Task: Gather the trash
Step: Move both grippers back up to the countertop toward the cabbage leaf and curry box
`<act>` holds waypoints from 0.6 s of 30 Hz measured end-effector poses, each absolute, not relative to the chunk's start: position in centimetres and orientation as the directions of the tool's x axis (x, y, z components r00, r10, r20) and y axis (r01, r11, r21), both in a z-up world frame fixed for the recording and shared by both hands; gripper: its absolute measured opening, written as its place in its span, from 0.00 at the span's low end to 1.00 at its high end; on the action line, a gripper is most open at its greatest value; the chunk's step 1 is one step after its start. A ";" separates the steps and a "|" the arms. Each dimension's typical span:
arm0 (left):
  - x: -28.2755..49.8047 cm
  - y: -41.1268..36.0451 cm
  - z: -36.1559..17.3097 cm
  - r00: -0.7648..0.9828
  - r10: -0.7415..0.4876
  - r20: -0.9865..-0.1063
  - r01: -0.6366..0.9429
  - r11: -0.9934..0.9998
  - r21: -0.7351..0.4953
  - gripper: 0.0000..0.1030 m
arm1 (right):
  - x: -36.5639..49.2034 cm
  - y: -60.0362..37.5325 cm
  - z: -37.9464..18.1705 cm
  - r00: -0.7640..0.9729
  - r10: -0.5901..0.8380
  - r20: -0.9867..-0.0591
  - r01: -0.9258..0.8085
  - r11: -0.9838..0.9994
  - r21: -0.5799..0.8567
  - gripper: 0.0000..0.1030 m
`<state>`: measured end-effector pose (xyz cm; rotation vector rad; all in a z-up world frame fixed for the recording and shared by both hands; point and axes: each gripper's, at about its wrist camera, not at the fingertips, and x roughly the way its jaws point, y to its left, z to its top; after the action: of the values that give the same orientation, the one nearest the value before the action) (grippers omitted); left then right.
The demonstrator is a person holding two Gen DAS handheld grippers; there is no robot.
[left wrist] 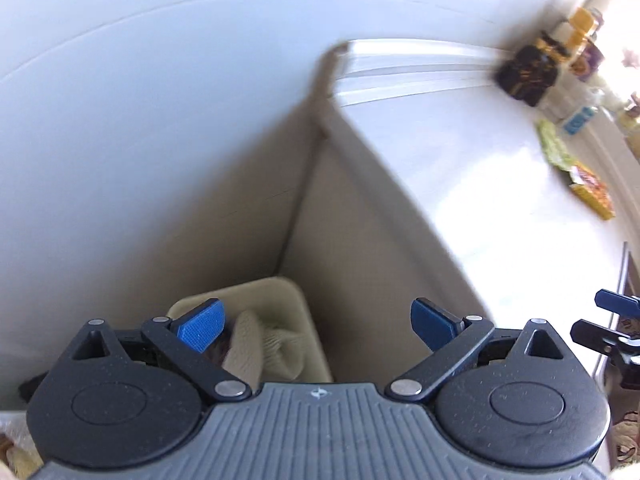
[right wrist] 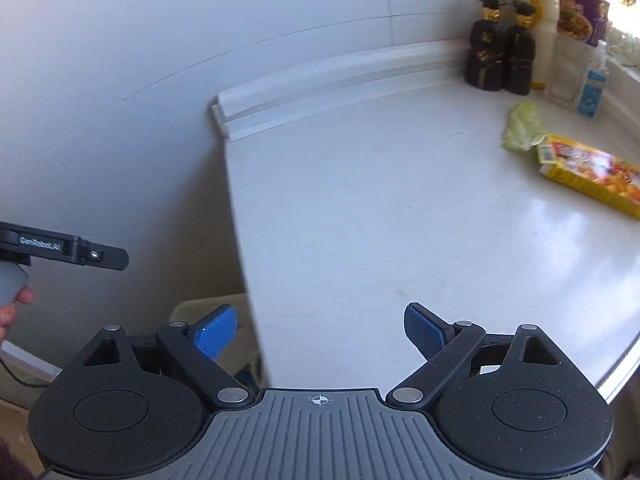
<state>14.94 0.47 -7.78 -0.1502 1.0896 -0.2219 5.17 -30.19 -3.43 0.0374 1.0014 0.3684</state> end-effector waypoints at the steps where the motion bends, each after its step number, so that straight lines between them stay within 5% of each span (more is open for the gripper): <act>1: 15.5 -0.8 -7.5 0.445 -0.266 -0.855 0.123 0.964 -0.236 0.97 | 5.7 -31.8 -3.6 0.493 0.291 -0.820 -0.278 0.946 0.169 0.90; 18: 23.9 -20.9 -7.0 0.426 -0.427 -0.798 0.396 0.881 -0.260 0.97 | 11.7 -47.8 -6.8 0.602 0.019 -0.798 -0.148 0.985 -0.088 0.90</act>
<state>23.91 -20.90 -6.98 -0.0341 1.0070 -0.5148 11.74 -47.79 -6.79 -0.1508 0.9205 0.0972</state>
